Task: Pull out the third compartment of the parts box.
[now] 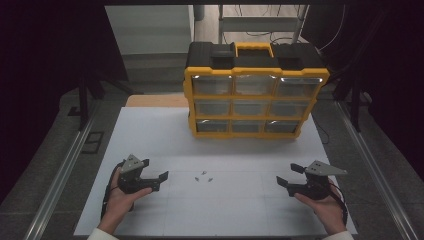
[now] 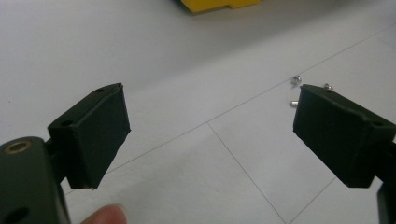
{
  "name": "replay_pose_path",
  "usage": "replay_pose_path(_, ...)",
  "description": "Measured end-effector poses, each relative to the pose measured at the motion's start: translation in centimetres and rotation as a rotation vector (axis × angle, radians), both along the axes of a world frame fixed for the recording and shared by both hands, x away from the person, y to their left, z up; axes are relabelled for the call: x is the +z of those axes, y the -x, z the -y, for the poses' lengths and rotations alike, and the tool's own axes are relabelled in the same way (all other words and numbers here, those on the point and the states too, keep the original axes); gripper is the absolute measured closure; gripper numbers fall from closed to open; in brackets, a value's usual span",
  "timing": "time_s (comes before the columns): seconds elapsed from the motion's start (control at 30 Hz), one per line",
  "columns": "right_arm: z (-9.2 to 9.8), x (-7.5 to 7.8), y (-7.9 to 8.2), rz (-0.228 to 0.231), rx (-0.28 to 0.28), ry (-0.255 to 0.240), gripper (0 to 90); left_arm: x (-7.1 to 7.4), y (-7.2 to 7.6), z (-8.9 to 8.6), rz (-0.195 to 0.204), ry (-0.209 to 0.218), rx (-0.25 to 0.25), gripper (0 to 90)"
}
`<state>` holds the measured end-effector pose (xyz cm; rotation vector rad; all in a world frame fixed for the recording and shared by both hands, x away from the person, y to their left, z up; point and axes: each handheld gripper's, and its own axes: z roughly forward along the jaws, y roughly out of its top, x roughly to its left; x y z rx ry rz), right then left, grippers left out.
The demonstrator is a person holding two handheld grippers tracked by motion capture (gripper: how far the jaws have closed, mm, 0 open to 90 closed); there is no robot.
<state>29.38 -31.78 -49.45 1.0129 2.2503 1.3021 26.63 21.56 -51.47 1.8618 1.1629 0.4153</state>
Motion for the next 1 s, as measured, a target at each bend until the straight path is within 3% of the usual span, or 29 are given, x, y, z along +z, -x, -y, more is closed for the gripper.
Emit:
replay_pose_path(0.57, -0.2, 0.3, 0.3, 0.032, -0.02, 0.015, 22.5, -0.2, 0.0, 0.1, -0.003, -0.017, -0.008, 10.3)
replay_pose_path(1.0, -1.0, 1.5, 0.8, 0.165, 0.001, 0.092, 21.2, -0.2, 0.1, 0.5, 0.001, -0.036, -0.03, 10.0)
